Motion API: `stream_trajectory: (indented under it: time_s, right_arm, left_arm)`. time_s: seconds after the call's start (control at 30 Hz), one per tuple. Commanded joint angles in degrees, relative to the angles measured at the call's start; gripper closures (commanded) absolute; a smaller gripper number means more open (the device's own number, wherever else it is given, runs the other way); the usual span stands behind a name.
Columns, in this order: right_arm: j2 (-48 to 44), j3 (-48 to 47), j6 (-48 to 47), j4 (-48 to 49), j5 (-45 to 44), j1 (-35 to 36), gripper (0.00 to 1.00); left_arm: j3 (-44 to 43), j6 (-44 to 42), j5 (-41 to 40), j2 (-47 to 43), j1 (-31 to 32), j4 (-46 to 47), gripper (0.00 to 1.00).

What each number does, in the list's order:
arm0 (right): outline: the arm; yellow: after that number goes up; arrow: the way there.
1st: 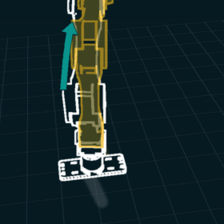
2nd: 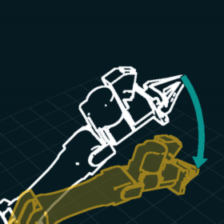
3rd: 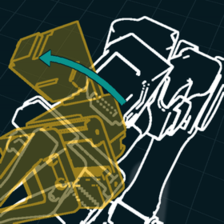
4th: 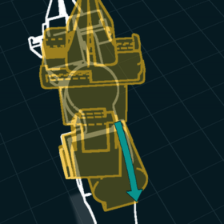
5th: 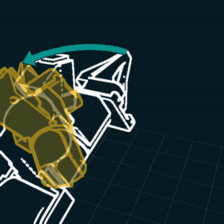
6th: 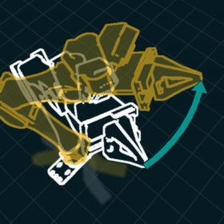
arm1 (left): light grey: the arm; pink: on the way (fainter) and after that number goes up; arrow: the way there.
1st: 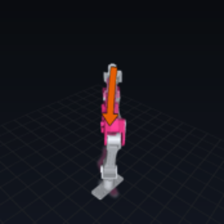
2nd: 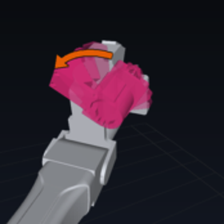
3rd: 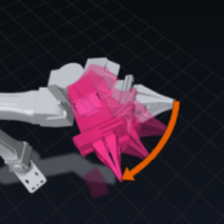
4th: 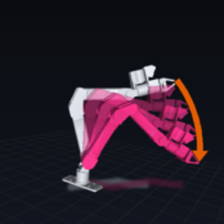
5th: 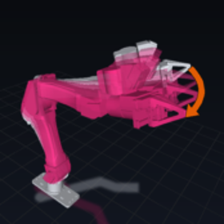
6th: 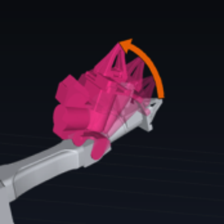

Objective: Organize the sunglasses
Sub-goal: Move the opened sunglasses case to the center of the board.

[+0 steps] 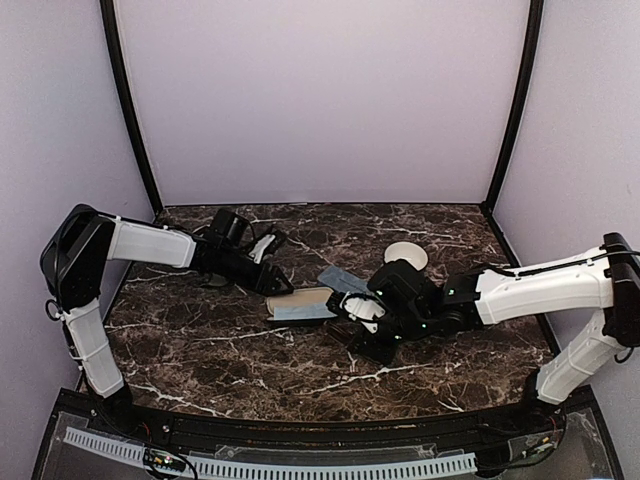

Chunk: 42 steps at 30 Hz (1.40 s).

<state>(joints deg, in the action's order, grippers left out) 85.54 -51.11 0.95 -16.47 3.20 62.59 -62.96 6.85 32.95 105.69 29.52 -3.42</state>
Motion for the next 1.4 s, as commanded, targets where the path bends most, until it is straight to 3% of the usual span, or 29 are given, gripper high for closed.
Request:
stream_trajectory:
  time_s: [0.0,0.9,1.37]
  right_arm:
    - [-1.1,-1.3,0.1,1.0,0.5,-0.8,0.85]
    - [-0.3,-3.5,-1.3,-0.7,0.4,-3.5,0.86]
    - [6.8,-9.5,-11.1,-5.1,-0.9,-4.1,0.86]
  left_arm:
    - [-0.4,-3.3,1.5,-1.4,0.4,-1.0,0.46]
    - [-0.3,-11.2,-1.8,-3.8,8.1,-4.5,0.58]
    - [-1.1,-20.6,0.3,-3.6,10.0,-4.0,0.62]
